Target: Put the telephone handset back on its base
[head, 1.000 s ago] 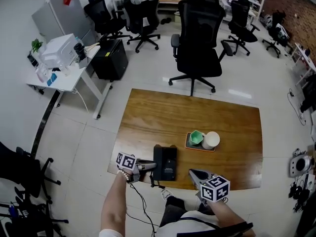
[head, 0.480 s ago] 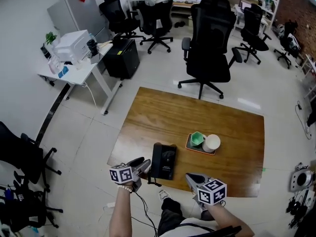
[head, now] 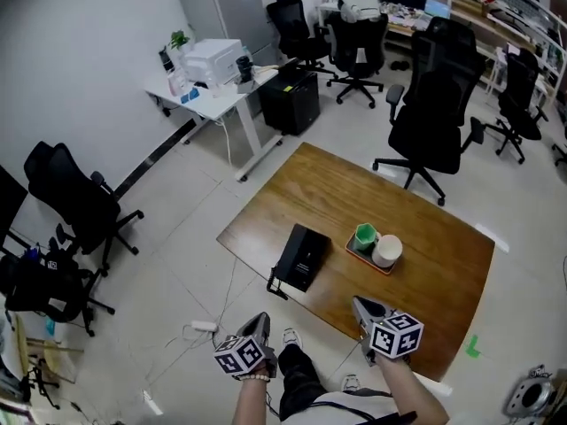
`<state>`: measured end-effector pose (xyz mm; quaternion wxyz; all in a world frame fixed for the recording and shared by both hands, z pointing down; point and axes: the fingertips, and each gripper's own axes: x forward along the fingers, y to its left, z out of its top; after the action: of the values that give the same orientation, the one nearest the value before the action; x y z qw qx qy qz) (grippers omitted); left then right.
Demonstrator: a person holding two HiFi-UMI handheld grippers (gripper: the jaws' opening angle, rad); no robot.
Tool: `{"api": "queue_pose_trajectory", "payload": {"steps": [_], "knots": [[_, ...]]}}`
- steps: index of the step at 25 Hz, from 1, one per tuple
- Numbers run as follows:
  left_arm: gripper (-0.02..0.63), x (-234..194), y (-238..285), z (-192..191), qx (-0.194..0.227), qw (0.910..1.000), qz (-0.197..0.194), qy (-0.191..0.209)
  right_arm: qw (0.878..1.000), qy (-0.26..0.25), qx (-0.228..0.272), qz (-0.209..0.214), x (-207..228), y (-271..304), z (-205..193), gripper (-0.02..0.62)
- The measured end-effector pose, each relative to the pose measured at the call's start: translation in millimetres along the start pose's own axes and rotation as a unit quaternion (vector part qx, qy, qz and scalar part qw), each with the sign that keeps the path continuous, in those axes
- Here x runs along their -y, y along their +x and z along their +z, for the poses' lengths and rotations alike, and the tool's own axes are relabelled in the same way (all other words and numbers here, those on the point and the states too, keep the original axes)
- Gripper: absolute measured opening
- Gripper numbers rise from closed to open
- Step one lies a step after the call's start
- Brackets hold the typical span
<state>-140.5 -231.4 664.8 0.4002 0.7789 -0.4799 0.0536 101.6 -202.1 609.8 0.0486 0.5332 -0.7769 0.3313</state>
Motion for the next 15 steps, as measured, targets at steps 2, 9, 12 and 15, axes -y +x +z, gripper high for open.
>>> {"api": "queue_pose_trajectory", "payload": {"steps": [2, 9, 12, 15], "knots": [[0.008, 10.2, -25.8, -22.4, 0.011, 0.9995, 0.025, 0.014, 1.000, -0.004, 0.004, 0.013, -1.2, -12.1, -1.5, 0.011], [0.008, 51.0, -70.7, -76.8, 0.015, 0.9963, 0.072, 0.046, 0.997, -0.033, 0.001, 0.064, -20.1, -50.1, -12.4, 0.011], [0.008, 69.5, -83.4, -85.5, 0.025, 0.9942, 0.084, 0.063, 0.996, -0.044, -0.001, 0.080, -27.0, -69.2, -19.9, 0.011], [0.008, 85.5, -90.9, -90.3, 0.029, 0.9920, 0.093, 0.080, 0.994, -0.052, -0.003, 0.091, -32.2, -83.9, -27.1, 0.011]]}}
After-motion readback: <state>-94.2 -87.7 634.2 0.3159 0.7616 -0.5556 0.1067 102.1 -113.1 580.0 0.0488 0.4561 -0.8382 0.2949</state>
